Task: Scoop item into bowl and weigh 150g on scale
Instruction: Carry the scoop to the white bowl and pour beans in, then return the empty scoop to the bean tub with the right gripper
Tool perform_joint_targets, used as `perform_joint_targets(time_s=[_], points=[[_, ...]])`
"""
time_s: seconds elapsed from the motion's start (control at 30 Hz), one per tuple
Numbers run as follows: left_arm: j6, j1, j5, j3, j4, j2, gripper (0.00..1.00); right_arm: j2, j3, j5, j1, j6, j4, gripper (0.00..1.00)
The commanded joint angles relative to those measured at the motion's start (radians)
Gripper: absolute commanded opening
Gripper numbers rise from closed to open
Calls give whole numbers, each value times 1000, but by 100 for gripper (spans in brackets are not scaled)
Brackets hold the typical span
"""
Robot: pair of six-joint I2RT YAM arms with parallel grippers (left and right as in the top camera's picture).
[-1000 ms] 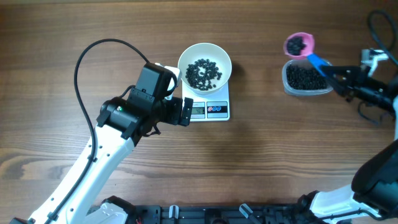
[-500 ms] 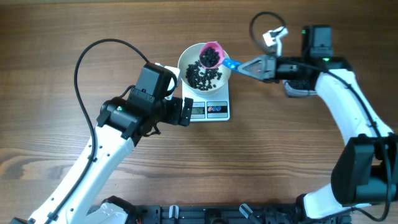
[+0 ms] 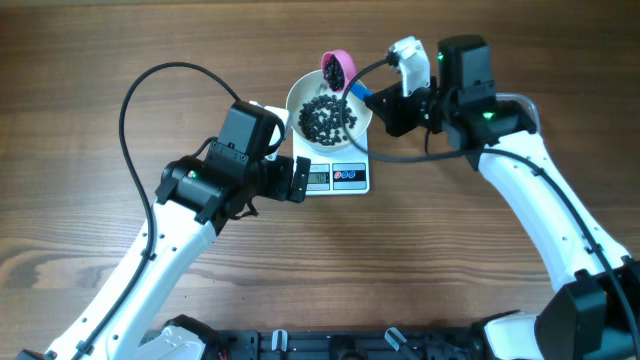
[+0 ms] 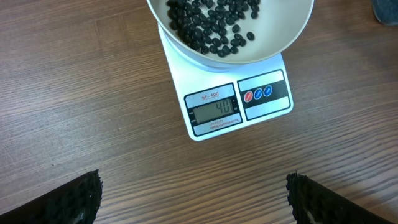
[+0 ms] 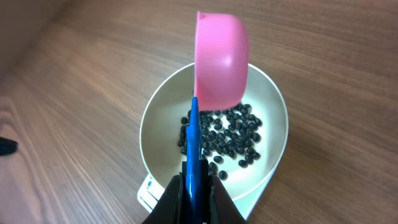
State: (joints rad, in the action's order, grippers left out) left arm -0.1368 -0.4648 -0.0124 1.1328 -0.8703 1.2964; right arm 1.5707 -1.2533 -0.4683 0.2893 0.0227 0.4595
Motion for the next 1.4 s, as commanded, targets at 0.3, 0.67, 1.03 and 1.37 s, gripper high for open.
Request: perform_joint_targets(time_s=[0.3, 0.67, 1.03, 1.37], points=[[-9, 2, 2, -1, 3, 4, 100, -34, -9, 137, 54, 225, 76, 4], [-9, 2, 2, -1, 3, 3, 100, -53, -9, 506, 182, 394, 71, 4], [-9, 2, 2, -1, 3, 4, 100, -175, -12, 388, 133, 104, -141, 4], [-9, 2, 2, -1, 2, 4, 100, -323, -13, 257, -422, -92, -164, 4]])
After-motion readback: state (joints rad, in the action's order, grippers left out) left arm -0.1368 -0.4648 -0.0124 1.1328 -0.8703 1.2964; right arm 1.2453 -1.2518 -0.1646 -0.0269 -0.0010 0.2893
